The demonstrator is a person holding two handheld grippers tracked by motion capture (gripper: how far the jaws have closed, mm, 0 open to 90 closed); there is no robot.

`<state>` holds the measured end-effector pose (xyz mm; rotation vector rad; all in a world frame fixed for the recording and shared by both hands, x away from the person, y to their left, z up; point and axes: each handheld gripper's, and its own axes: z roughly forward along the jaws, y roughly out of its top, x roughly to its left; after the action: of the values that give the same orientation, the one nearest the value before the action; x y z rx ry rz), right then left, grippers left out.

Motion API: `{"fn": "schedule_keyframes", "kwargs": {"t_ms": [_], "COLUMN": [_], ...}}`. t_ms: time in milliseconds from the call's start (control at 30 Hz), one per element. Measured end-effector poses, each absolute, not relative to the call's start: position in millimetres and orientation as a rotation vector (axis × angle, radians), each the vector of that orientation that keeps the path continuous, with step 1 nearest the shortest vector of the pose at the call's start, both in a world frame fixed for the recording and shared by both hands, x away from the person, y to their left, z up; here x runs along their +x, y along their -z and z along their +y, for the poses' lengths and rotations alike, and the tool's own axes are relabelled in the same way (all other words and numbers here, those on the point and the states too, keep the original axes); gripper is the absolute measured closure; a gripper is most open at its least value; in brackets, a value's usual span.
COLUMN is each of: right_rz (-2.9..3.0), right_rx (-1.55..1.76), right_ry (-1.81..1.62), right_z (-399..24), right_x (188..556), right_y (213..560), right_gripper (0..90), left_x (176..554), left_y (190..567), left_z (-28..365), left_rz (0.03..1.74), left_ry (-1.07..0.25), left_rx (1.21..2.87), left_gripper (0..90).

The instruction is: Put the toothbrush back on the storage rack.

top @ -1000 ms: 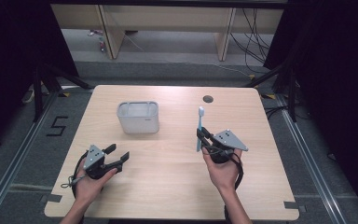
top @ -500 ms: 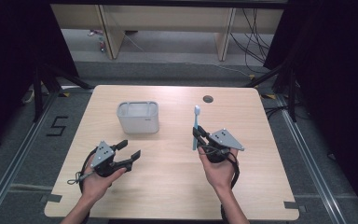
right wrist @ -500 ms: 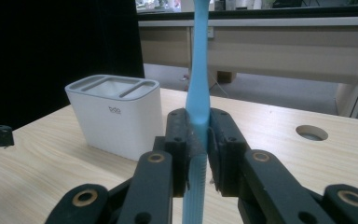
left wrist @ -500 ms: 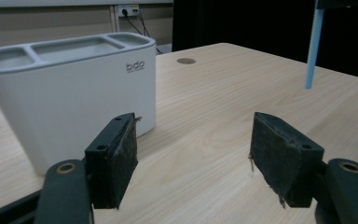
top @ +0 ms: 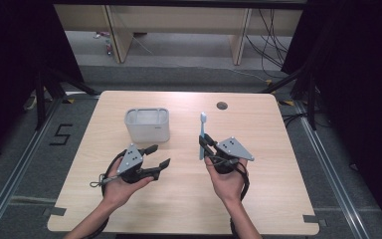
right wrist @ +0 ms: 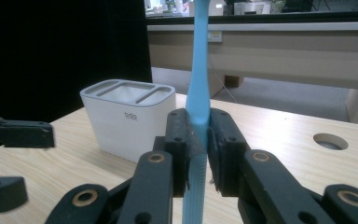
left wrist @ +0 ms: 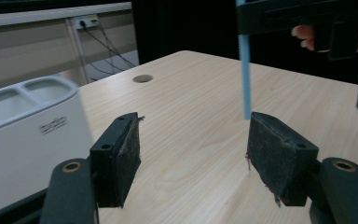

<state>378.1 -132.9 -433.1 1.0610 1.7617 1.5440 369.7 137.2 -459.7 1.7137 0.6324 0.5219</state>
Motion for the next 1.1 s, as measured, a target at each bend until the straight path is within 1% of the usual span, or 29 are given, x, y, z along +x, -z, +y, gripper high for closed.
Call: {"fn": "schedule_keyframes", "kwargs": {"t_ms": [233,700,767,800,900,967,1033,1067,1100], "right_rz": [1.779,1.79,1.8,1.803,1.804,1.805,1.806,1.806,1.804], "right_rx": [1.054,1.026,1.007,1.012,1.008,1.002,1.002,1.002,1.004], "right_ry": [-1.55,-1.585,-1.578,-1.59,-1.579,-1.589,-1.581,-1.581,-1.585], "right_z": [-124,-106,-105,-103,-102,-101,-101,-101,-100], "right_x": [378,379,379,378,377,377,376,376,376], "right_y": [429,429,428,428,427,428,428,428,428], "right_gripper": [79.0,79.0,79.0,79.0,79.0,79.0,79.0,79.0,79.0], "left_x": [380,397,398,399,401,402,403,404,404], "left_y": [450,447,445,445,444,444,445,446,446], "left_z": [112,87,86,84,82,81,81,80,80], "left_rz": [0.583,0.574,0.576,0.577,0.579,0.581,0.581,0.581,0.585], "left_ry": [-0.486,-0.417,-0.421,-0.421,-0.427,-0.428,-0.431,-0.434,-0.437], "left_rx": [1.731,1.743,1.74,1.735,1.737,1.738,1.734,1.731,1.723], "left_gripper": [37.5,46.9,49.1,51.8,56.2,57.4,60.8,60.8,63.2]}}
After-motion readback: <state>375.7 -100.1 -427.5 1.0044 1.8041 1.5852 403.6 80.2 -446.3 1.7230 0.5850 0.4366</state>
